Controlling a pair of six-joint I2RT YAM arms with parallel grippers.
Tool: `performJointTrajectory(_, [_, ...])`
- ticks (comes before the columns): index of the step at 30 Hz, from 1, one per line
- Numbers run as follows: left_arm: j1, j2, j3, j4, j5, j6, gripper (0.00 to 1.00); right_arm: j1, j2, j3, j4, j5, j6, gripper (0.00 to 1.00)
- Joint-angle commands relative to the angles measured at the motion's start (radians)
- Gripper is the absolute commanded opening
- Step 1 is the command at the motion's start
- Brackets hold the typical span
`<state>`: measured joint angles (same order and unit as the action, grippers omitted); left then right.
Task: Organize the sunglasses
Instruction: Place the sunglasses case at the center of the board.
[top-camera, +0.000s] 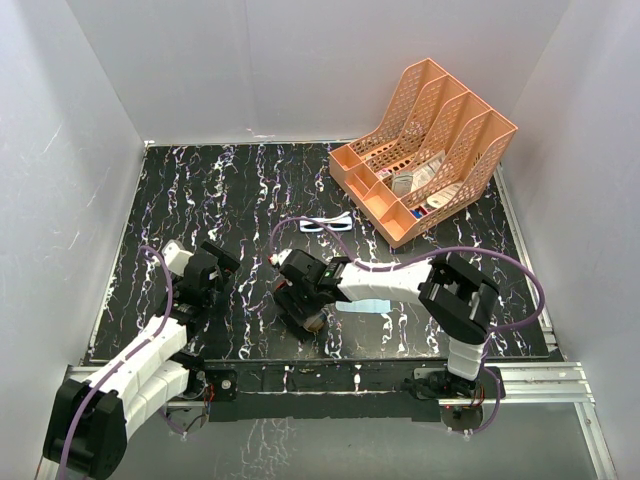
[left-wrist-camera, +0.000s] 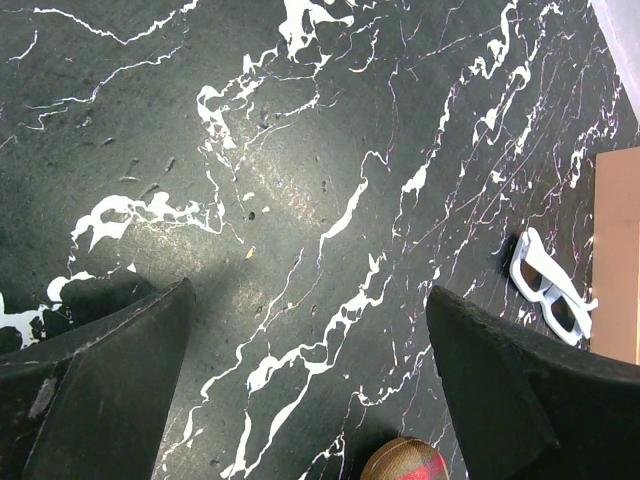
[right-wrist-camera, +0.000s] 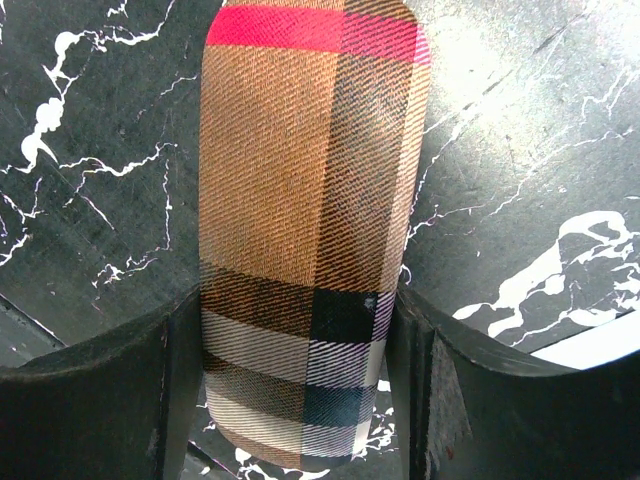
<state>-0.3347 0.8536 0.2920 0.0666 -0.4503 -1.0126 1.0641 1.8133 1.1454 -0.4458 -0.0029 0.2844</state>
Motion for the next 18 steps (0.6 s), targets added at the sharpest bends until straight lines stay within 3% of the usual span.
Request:
performJointTrajectory(1, [0.008, -0.022, -0.016, 0.004, 0.006, 0.002, 0.99, 0.009, 0.019, 0.032, -0.062, 0.027, -0.016, 0.35])
performJointTrajectory(7, [0.009, -0.014, -0.019, 0.009, 0.011, 0.000, 0.99, 0.010, 0.021, 0.073, -0.110, 0.050, -0.029, 0.45])
performJointTrajectory(9, [0.009, -0.015, -0.020, 0.009, 0.012, 0.000, 0.99, 0.009, 0.020, 0.093, -0.126, 0.060, -0.033, 0.54])
performJointTrajectory(18, [0.012, -0.031, -0.035, 0.026, 0.022, 0.007, 0.98, 0.010, 0.032, 0.173, -0.196, 0.081, -0.062, 0.64])
